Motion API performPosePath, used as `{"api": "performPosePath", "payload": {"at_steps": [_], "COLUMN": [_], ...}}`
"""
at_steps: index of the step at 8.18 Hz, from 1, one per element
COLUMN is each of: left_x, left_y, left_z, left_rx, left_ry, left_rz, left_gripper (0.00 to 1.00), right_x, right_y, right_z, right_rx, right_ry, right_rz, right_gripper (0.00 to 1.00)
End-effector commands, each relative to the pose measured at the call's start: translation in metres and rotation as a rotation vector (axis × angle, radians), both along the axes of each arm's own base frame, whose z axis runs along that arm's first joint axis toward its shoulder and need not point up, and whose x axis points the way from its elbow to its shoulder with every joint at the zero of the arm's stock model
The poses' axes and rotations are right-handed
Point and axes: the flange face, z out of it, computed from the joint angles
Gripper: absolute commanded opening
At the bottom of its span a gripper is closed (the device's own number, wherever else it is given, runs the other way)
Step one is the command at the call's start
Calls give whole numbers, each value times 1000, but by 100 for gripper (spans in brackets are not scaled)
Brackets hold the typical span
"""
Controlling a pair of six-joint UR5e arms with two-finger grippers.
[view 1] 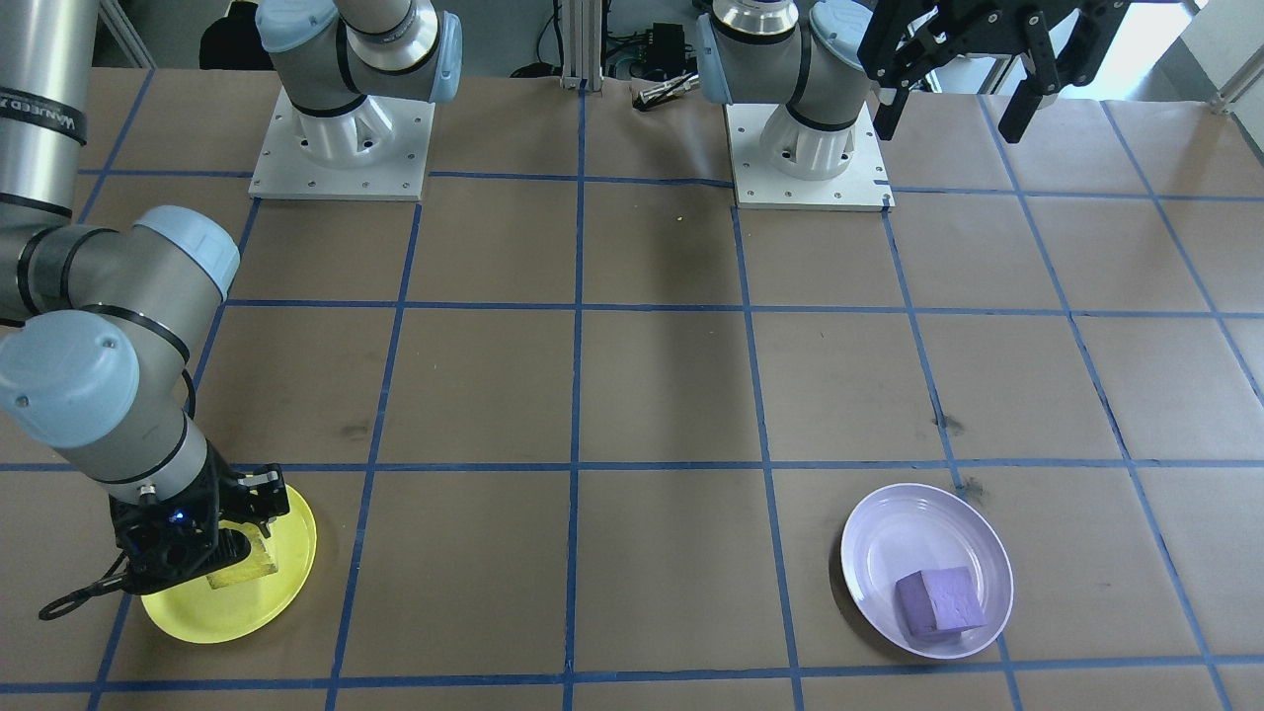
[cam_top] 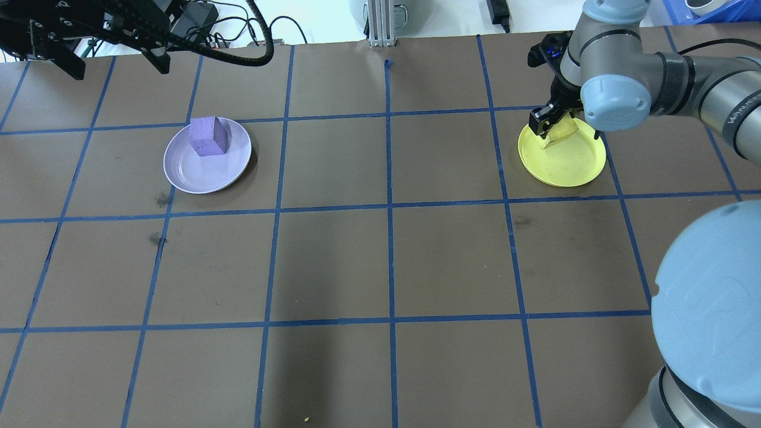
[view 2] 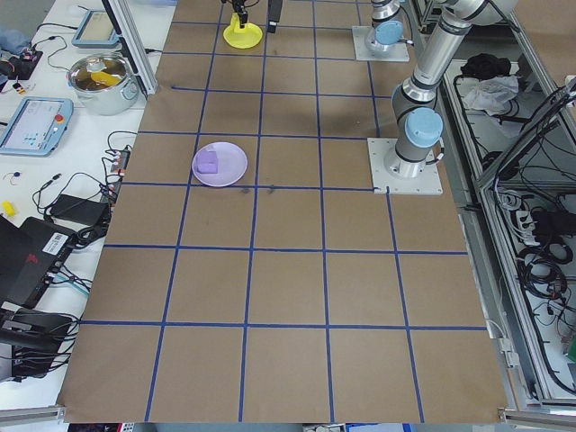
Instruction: Sort blocks by color into plates
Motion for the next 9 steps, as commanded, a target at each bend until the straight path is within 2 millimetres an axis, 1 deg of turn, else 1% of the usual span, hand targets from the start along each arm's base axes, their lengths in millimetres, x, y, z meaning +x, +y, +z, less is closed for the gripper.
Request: {"api": "performPosePath", "payload": {"at_steps": [1, 2, 3, 4, 5, 6, 7, 8, 9], "left_x": [0, -1, 0, 0, 0, -1, 0, 0, -1], "left_y": [0, 1, 0, 0, 0, 0, 0, 0, 1], "left_z": [0, 1, 0, 0, 0, 0, -1, -1, 0], "left_rx": [0, -2, 0, 0, 0, 0, 2, 2, 0], "left_ry": [1, 2, 1, 0, 1, 2, 2, 2, 4], "left_rz": [0, 0, 0, -1, 0, 0, 0, 0, -2], "left_gripper": [100, 100, 100, 100, 100, 100, 100, 100, 100], "right_x": [-16, -23, -25, -27, -27, -26, -24, -21, -16], "right_y": [-9, -13, -14, -13, -13, -10, -1, 12, 32], "right_z": [-37, -37, -33, -29, -26, -14, 5, 35, 83], "right_rx": [32, -2, -17, -19, -19, -28, -14, -4, -31], "right_ry": [-1, 8, 7, 22, 22, 24, 18, 5, 8], "right_rz": [40, 38, 35, 37, 38, 37, 36, 23, -23], "right_gripper": [0, 31, 98, 100, 100, 100, 100, 100, 100]}}
